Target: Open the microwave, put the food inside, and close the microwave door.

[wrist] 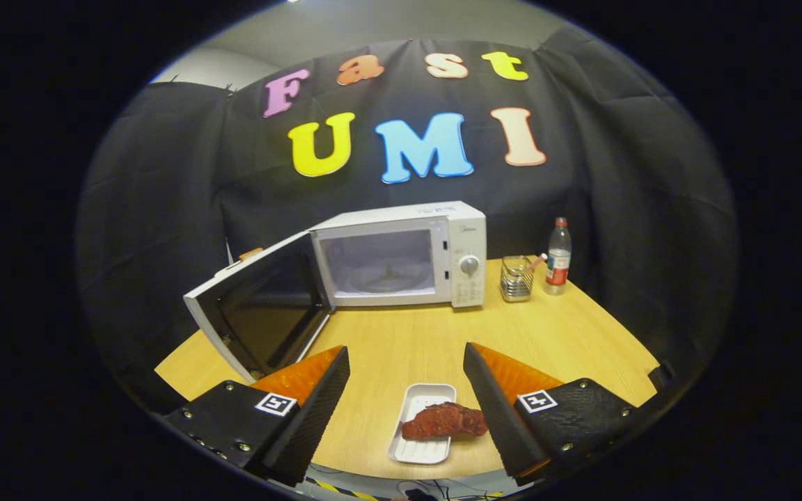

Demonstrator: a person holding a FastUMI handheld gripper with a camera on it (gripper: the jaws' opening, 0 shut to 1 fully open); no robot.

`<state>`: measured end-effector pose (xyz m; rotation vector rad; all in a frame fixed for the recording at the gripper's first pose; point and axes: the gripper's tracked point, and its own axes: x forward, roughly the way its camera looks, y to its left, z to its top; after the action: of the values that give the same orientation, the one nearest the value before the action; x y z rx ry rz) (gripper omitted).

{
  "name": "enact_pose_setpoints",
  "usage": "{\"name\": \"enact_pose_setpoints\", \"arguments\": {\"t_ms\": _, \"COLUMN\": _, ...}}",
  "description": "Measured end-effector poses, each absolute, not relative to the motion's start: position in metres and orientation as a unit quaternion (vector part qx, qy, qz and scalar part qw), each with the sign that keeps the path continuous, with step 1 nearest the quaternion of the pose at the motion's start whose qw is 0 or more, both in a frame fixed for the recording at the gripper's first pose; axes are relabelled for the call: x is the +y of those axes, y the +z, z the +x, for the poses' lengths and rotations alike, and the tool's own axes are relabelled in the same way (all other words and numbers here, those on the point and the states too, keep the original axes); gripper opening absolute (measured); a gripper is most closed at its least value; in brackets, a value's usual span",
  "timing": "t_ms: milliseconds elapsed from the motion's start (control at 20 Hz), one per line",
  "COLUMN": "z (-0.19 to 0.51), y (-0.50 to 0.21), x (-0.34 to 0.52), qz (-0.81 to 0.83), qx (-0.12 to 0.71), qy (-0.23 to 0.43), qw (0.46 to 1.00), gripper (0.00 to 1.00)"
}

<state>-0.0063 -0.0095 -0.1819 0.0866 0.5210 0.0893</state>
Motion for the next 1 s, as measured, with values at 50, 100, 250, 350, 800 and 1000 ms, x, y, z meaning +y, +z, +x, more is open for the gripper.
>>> {"name": "enact_pose_setpoints", "arguments": {"t_ms": 50, "z": -0.007, "y": -0.192, "x": -0.02, "qz": 0.051, "qx": 0.266, "qy": 0.032, "qw": 0.962, "gripper": 1.0}}
{"name": "enact_pose_setpoints", "arguments": {"t_ms": 100, "z": -0.008, "y": -0.203, "x": -0.028, "qz": 0.058, "qx": 0.278, "qy": 0.022, "qw": 0.959, "gripper": 1.0}}
{"name": "enact_pose_setpoints", "arguments": {"t_ms": 250, "z": -0.013, "y": -0.236, "x": -0.043, "qz": 0.074, "qx": 0.314, "qy": 0.004, "qw": 0.946, "gripper": 1.0}}
{"name": "enact_pose_setpoints", "arguments": {"t_ms": 350, "z": -0.014, "y": -0.256, "x": -0.053, "qz": 0.085, "qx": 0.332, "qy": -0.012, "qw": 0.939, "gripper": 1.0}}
{"name": "enact_pose_setpoints", "arguments": {"t_ms": 800, "z": -0.034, "y": -0.31, "x": -0.046, "qz": 0.175, "qx": 0.424, "qy": -0.027, "qw": 0.888, "gripper": 0.75}}
{"name": "enact_pose_setpoints", "arguments": {"t_ms": 1000, "z": -0.033, "y": -0.307, "x": -0.036, "qz": 0.196, "qx": 0.427, "qy": -0.016, "qw": 0.883, "gripper": 0.47}}
